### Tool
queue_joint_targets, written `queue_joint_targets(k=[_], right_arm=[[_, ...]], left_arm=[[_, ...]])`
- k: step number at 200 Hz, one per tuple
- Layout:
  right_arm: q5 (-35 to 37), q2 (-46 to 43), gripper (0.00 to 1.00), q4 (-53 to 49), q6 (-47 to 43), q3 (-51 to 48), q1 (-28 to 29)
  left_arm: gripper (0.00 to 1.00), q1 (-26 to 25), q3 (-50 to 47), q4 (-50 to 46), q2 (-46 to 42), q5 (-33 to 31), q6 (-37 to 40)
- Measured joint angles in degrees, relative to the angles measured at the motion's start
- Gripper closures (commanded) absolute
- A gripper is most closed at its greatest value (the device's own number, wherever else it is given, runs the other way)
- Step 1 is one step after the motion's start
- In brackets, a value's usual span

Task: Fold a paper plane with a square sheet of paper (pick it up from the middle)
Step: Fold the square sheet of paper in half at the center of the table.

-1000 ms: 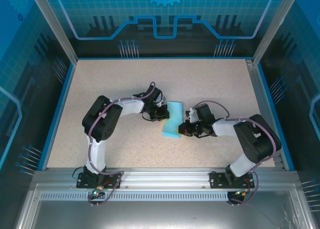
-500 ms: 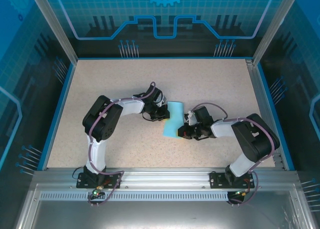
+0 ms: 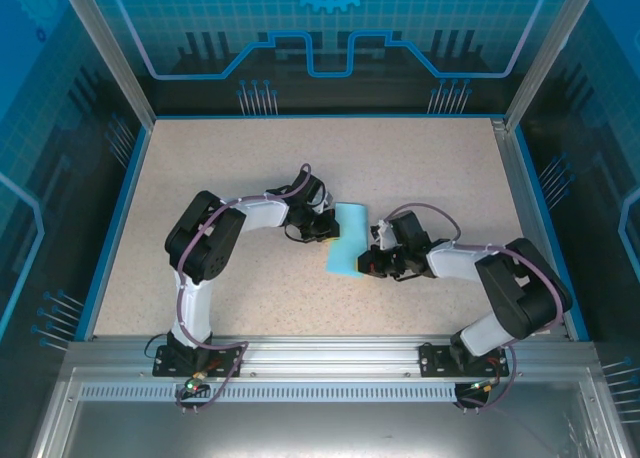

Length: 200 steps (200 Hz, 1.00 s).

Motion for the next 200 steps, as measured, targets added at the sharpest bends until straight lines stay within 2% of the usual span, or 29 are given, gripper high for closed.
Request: queue_joint_targets(k=[50,89,117,139,169,200], right_arm=[[0.48,2.23,1.0,-0.59,-0.63,-0.17,0.31],[3.34,-1.31,1.0,-6.16,-1.14,1.07,0.13],[2.4,-3.5,1.0,-5.92,-1.14,3.61,-5.03],[0.07,-0.28,1.0,-3.8,-0.96,7.78,-8.81],[-1.31,5.46,1.0,-2.05,-1.25,12.94,-9.03],[-1.6,9.49,1.0,-0.74,-1.92,13.81,-9.05]], left_arm=[[1.0,0.0,0.0,0.02,0.0,-0.02,0.11],[1.0,0.0,0.0,0.0,0.0,0.0,0.17],[1.0,0.0,0.0,0.0,0.0,0.0,1.03],[1.0,0.0,0.0,0.0,0.0,0.0,1.18],[1.0,0.0,0.0,0.0,0.0,0.0,1.16],[1.0,0.0,0.0,0.0,0.0,0.0,1.18]])
